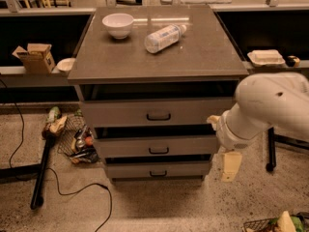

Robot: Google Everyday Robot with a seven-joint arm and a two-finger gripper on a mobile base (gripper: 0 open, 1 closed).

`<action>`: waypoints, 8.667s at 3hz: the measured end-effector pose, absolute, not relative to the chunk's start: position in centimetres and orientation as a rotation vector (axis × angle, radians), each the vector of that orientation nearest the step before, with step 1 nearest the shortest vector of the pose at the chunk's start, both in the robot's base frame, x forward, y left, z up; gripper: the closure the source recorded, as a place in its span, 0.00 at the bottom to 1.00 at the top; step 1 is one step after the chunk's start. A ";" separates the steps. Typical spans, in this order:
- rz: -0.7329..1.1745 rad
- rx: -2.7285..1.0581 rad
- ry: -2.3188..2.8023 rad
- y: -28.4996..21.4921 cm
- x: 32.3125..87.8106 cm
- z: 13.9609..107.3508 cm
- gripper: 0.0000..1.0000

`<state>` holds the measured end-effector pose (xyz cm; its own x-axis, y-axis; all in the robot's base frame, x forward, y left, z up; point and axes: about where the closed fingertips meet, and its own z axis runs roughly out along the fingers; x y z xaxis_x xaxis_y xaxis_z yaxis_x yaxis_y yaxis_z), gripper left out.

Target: Open middle drawer

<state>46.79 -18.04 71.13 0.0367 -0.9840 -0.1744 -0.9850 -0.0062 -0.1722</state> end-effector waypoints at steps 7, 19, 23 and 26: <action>0.203 -2.168 1.772 -18.0 58.4 42.2 0.00; 0.108 -2.046 1.911 -16.8 64.3 40.5 1.00; 0.108 -2.046 1.911 -16.8 64.3 40.5 0.13; 0.172 -2.078 1.959 -16.9 63.2 40.0 0.00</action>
Offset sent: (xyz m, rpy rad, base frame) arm 0.0451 0.0124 -0.1893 0.2324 0.0178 0.0753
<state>63.15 -16.88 40.03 0.0737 -0.9586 -0.2749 -0.9918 -0.0417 -0.1205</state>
